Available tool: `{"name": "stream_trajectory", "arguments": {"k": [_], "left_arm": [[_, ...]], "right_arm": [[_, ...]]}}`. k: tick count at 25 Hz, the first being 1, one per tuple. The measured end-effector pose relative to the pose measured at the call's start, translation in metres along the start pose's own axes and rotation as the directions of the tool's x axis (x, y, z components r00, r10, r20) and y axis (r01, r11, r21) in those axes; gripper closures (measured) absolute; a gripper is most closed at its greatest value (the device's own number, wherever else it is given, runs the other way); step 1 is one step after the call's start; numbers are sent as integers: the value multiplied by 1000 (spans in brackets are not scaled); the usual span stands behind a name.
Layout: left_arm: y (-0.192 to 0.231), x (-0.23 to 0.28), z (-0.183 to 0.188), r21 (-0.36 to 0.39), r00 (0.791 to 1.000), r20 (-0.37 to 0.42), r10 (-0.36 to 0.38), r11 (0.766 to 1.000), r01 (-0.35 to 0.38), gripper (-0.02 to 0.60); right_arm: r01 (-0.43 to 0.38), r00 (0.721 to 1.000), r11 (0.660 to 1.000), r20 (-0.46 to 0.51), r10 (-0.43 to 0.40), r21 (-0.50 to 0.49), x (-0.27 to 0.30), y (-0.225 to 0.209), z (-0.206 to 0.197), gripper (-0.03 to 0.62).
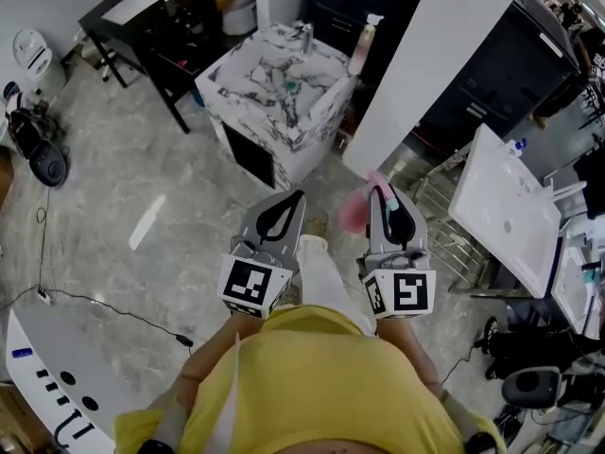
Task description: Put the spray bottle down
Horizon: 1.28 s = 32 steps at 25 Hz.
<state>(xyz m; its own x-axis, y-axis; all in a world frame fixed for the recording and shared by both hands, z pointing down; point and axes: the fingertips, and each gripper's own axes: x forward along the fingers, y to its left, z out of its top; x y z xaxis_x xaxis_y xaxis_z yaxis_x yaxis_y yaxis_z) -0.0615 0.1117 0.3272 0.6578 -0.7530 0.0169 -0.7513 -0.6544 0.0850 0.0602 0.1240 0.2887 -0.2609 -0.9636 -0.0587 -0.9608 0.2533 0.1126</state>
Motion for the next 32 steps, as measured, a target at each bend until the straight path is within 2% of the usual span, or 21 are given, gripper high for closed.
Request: {"name": "stream_trajectory", "arguments": {"k": [6, 11, 21, 26, 32], "left_arm": [[30, 29, 0, 1, 999, 32, 30, 1000, -30, 581], [62, 74, -6, 13, 998, 23, 51, 999, -51, 581], [139, 220, 12, 33, 997, 30, 71, 997, -72, 581], [177, 293, 12, 20, 997, 10, 79, 997, -79, 581], [211, 355, 5, 21, 997, 0, 81, 997, -81, 581]], "right_arm": [[-37, 998, 999, 46, 37, -14, 45, -8, -4, 530], [-65, 996, 998, 59, 65, -5, 103, -26, -18, 531], [-105, 993, 994, 54, 106, -12, 254, -99, -38, 531], [-127, 990, 992, 50, 128, -20, 327, -134, -50, 531], [-155, 987, 988, 40, 156, -28, 390, -160, -70, 531]]}}
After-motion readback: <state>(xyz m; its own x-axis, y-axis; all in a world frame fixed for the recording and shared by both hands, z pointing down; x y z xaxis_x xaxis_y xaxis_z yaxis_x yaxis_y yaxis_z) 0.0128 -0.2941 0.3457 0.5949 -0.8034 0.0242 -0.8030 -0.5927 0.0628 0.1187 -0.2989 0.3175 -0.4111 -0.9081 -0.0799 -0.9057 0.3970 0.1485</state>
